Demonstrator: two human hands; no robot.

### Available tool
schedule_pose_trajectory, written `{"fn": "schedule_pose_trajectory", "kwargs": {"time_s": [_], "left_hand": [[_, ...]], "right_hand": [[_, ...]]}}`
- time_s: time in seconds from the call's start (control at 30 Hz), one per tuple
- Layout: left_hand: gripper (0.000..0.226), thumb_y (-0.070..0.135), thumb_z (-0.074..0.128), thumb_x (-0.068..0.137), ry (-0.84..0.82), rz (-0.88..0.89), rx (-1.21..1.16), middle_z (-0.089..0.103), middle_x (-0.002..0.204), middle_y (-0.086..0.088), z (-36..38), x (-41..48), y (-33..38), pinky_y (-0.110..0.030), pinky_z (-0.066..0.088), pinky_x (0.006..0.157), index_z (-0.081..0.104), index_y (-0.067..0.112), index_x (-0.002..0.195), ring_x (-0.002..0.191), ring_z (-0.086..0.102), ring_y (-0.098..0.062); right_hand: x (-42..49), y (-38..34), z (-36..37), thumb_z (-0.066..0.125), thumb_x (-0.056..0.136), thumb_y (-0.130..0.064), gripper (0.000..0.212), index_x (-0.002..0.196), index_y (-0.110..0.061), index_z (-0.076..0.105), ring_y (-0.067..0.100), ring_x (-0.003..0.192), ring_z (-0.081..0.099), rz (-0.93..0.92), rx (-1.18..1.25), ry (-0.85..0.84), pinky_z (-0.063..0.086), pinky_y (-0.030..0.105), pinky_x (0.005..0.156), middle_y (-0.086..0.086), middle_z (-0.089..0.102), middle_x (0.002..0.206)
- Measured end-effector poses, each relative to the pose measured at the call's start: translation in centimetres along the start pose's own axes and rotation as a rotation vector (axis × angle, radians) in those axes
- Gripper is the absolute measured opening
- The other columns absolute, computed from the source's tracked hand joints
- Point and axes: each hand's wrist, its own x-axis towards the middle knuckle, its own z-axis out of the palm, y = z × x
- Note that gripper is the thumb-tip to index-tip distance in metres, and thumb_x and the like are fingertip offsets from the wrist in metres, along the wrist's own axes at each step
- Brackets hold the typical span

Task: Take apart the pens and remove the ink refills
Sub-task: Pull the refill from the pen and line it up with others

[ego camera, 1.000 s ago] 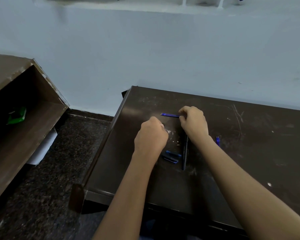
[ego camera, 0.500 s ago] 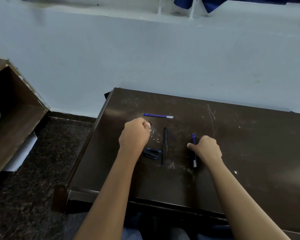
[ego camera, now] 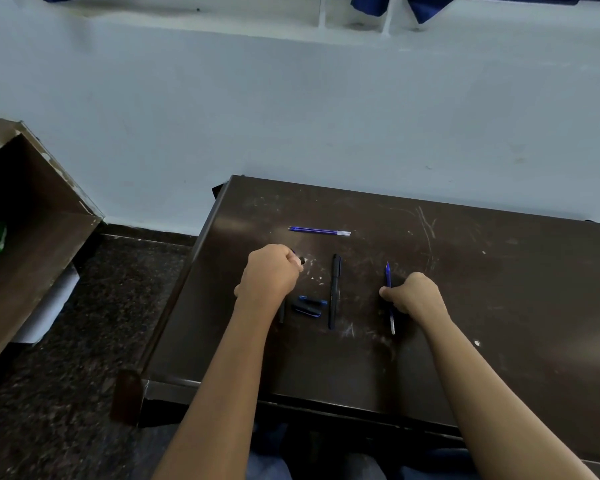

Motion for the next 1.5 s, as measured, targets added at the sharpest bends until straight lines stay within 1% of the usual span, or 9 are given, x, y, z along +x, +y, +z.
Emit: {"fn": "schedule_pose_trajectory", "kwargs": {"time_s": [0.13, 0.23, 0.33, 0.43, 0.53, 0.7, 0.9, 1.1, 1.5], "left_hand": [[0.028, 0.01, 0.045, 0.096, -0.078, 0.011, 0.045, 0.063, 0.12, -0.009, -0.3, 0.0, 0.4, -0.034, 0.043, 0.099, 0.061, 0.006, 0.119, 0.114, 0.057, -0.023], [0.028, 0.013, 0.043, 0.098, -0.053, 0.086, -0.049, 0.068, 0.103, -0.006, 0.1, 0.0, 0.0, -0.037, 0.047, 0.095, 0.065, 0.003, 0.111, 0.107, 0.063, -0.027], [0.029, 0.013, 0.04, 0.098, -0.102, 0.096, -0.028, 0.067, 0.109, -0.008, 0.1, 0.0, 0.3, -0.033, 0.046, 0.091, 0.063, 0.002, 0.113, 0.09, 0.059, -0.019], [0.028, 0.009, 0.037, 0.099, -0.157, 0.075, -0.036, 0.061, 0.109, -0.01, 0.0, 0.2, 0.7, -0.025, 0.042, 0.08, 0.061, 0.006, 0.113, 0.08, 0.048, -0.009], [0.028, 0.008, 0.04, 0.098, -0.178, 0.091, -0.048, 0.062, 0.112, -0.012, 0.0, 0.3, 0.7, -0.033, 0.042, 0.096, 0.061, 0.005, 0.117, 0.092, 0.049, -0.015], [0.024, 0.012, 0.041, 0.098, -0.174, 0.127, -0.074, 0.064, 0.116, -0.012, 0.0, 0.7, 0.2, -0.039, 0.043, 0.098, 0.059, 0.013, 0.114, 0.102, 0.057, -0.023], [0.025, 0.019, 0.038, 0.1, -0.002, 0.162, -0.147, 0.065, 0.111, -0.009, 0.2, 1.4, -0.6, -0.032, 0.046, 0.082, 0.06, 0.014, 0.11, 0.094, 0.06, -0.022], [0.029, 0.017, 0.034, 0.102, 0.069, 0.219, -0.234, 0.06, 0.097, -0.003, 0.3, 1.3, -0.7, -0.015, 0.036, 0.057, 0.061, 0.01, 0.106, 0.065, 0.047, -0.003], [0.03, 0.018, 0.034, 0.102, 0.082, 0.23, -0.201, 0.066, 0.108, -0.005, 0.6, 1.0, -0.7, -0.013, 0.035, 0.058, 0.063, 0.009, 0.107, 0.066, 0.046, -0.001]], "right_hand": [[-1.5, -3.7, -2.7, 0.056, 0.091, -0.026, 0.028, 0.071, -0.007, 0.06, 0.021, 0.056, 0.049, -0.232, 0.416, -0.106, 0.04, 0.027, 0.053, 0.007, 0.055, 0.062], [-4.0, -6.5, -3.8, 0.052, 0.094, -0.017, 0.022, 0.075, -0.008, 0.059, 0.015, 0.055, 0.054, -0.419, 0.815, -0.082, 0.048, 0.026, 0.059, 0.006, 0.062, 0.064], [-6.0, -7.1, -2.8, 0.051, 0.095, -0.014, 0.016, 0.083, -0.011, 0.061, 0.014, 0.062, 0.061, -0.512, 1.013, 0.071, 0.054, 0.025, 0.063, 0.007, 0.066, 0.075], [-6.8, -6.9, -1.3, 0.048, 0.096, -0.008, 0.016, 0.088, -0.01, 0.061, 0.012, 0.065, 0.063, -0.54, 1.058, 0.077, 0.054, 0.022, 0.063, 0.009, 0.067, 0.081], [-6.7, -7.6, -0.4, 0.047, 0.097, -0.006, 0.016, 0.09, -0.007, 0.062, 0.013, 0.066, 0.064, -0.557, 1.008, 0.035, 0.056, 0.025, 0.066, 0.01, 0.067, 0.083], [-6.5, -8.7, 1.0, 0.049, 0.094, -0.007, 0.017, 0.088, -0.006, 0.065, 0.015, 0.069, 0.066, -0.582, 0.833, -0.044, 0.058, 0.032, 0.073, 0.006, 0.07, 0.084], [-6.4, -8.3, 2.7, 0.055, 0.092, -0.012, 0.017, 0.101, -0.018, 0.069, 0.004, 0.078, 0.058, -0.582, 0.449, -0.087, 0.047, 0.021, 0.076, -0.013, 0.063, 0.08], [-5.9, -6.6, 6.1, 0.055, 0.092, -0.012, 0.031, 0.123, -0.014, 0.057, 0.025, 0.114, 0.051, -0.666, -0.265, -0.078, 0.051, 0.04, 0.092, 0.009, 0.057, 0.122], [-6.2, -6.5, 6.8, 0.054, 0.094, -0.017, 0.027, 0.12, -0.008, 0.058, 0.026, 0.117, 0.048, -0.699, -0.329, -0.067, 0.049, 0.037, 0.091, 0.01, 0.055, 0.123]]}}
